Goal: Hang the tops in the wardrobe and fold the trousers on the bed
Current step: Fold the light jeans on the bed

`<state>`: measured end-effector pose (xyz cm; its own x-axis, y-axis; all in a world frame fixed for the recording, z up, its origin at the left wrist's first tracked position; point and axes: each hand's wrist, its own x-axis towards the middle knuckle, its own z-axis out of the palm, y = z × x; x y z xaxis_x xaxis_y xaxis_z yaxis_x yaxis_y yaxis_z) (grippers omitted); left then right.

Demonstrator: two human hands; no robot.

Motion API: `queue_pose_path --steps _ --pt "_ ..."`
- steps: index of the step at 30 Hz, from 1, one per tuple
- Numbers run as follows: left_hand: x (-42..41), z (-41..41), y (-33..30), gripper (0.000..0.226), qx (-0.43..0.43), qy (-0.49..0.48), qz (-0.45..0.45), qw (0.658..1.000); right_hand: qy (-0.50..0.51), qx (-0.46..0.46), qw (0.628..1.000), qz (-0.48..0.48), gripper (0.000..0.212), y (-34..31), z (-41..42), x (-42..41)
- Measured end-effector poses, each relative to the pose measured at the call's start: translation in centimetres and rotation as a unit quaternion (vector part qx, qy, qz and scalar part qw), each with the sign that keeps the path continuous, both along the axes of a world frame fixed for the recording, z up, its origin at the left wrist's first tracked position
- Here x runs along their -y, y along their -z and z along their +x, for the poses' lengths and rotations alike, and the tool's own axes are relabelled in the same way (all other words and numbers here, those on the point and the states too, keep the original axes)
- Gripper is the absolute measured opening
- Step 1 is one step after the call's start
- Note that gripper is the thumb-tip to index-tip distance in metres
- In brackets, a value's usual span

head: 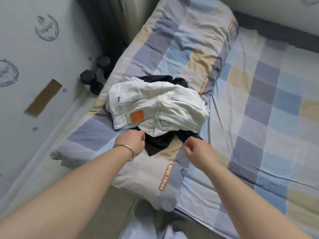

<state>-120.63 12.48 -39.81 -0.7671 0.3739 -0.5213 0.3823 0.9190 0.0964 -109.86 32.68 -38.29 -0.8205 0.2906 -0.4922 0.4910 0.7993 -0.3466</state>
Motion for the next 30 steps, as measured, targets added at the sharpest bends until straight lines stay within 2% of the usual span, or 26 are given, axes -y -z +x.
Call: queue_pose_path --steps 5,8,11,12,15,17,20,22,25,30 --pt "2.2 -6.3 12.1 0.03 0.011 0.004 -0.06 0.998 -0.045 0.015 0.996 0.078 0.033 10.9 -4.9 -3.5" --pt "3.7 -9.2 17.9 0.044 -0.056 0.091 -0.104 0.989 -0.074 -0.02 0.986 0.147 0.05 16.3 -7.9 -4.6" --pt "6.3 -11.1 22.4 0.063 -0.107 0.081 -0.137 0.981 -0.04 -0.025 0.98 0.192 0.075 20.4 -9.7 -5.0" --pt "7.3 -11.5 23.4 0.066 -0.119 0.062 -0.134 0.982 -0.017 -0.035 0.98 0.195 0.076 21.3 -10.1 -5.2" --pt "8.5 -13.0 24.1 0.061 -0.153 0.035 -0.039 0.987 0.018 -0.054 0.982 0.178 0.072 22.4 -11.1 -6.2" --pt "8.4 -14.7 22.8 0.05 -0.16 -0.002 -0.03 0.987 -0.008 -0.046 0.983 0.176 0.061 22.0 -11.1 -7.2" --pt "8.4 -16.9 19.2 0.036 -0.121 -0.029 -0.05 0.991 -0.037 -0.022 0.981 0.188 0.046 19.5 -11.0 -9.5" --pt "8.4 -17.8 15.4 0.03 -0.097 -0.036 -0.058 0.993 -0.088 0.007 0.965 0.246 0.035 16.1 -11.1 -11.0" --pt "7.8 -18.9 6.6 0.018 -0.08 -0.037 -0.057 0.994 -0.134 0.023 0.943 0.303 0.022 8.4 -11.4 -12.9" --pt "5.4 -20.2 -11.3 0.021 -0.008 -0.067 0.065 0.996 -0.03 -0.028 0.961 0.273 0.02 -8.9 -12.4 -14.6"
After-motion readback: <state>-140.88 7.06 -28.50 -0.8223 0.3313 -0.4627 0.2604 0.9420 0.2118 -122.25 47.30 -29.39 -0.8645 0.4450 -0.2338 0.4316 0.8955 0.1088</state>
